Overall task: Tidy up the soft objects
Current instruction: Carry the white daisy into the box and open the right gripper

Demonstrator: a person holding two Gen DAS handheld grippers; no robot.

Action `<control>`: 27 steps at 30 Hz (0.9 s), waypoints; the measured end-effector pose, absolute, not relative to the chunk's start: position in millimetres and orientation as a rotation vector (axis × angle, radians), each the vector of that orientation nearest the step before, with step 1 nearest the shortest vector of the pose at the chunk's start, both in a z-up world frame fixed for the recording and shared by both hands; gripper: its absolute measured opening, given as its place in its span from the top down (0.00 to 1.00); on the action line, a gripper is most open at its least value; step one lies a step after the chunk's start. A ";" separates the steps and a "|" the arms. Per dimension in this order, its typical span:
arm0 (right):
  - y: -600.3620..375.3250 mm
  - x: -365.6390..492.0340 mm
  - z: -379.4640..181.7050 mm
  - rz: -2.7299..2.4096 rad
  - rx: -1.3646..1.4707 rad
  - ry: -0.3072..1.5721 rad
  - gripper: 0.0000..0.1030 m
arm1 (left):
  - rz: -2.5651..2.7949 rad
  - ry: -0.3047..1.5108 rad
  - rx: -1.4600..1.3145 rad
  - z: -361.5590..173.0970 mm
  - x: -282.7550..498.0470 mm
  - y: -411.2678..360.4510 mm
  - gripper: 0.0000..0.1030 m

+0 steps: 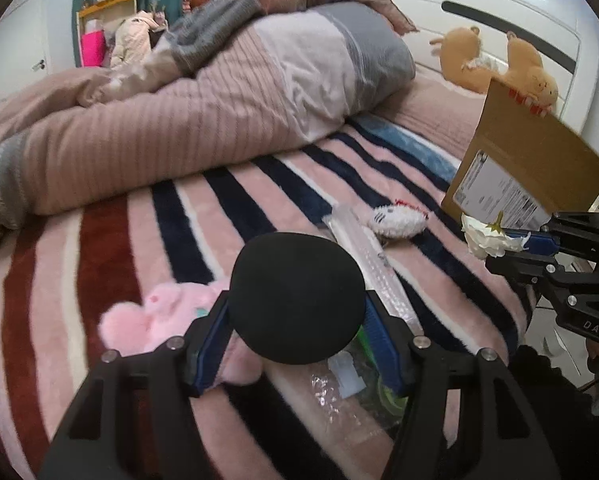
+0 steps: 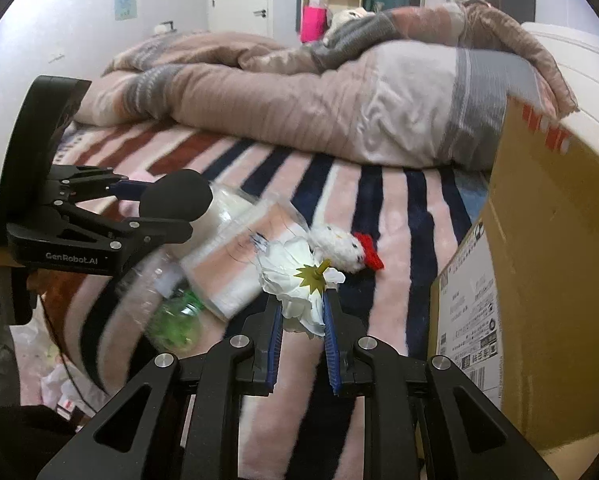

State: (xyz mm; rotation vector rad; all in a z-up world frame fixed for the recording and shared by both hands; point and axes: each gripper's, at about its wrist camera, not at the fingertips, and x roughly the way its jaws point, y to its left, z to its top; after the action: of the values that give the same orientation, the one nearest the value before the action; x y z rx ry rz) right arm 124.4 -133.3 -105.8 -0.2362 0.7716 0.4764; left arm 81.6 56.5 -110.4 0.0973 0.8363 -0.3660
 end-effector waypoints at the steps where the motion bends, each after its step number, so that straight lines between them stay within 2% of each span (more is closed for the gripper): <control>1: -132.7 120.8 -98.7 0.491 -0.230 0.756 0.86 | -0.360 0.826 0.099 -104.2 77.5 57.8 0.41; 11: -154.8 90.8 -20.4 0.548 -0.169 0.567 0.86 | -0.349 0.691 0.132 -19.3 31.8 40.3 0.41; 17: -198.8 74.1 16.0 0.504 -0.137 0.470 0.86 | -0.429 0.618 0.161 28.3 23.6 -10.4 0.41; 22: -251.9 72.4 21.5 0.412 -0.113 0.461 0.86 | -0.523 0.608 0.186 49.6 36.6 -66.6 0.41; 27: -302.3 86.9 3.0 0.319 -0.078 0.534 0.86 | -0.622 0.643 0.222 53.5 61.4 -133.8 0.41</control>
State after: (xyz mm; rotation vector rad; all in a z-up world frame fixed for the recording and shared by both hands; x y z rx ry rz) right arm 86.9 -302.3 3.0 -0.0776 0.5343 0.3188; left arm 61.4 -133.8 53.5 0.2225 0.6426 -0.6223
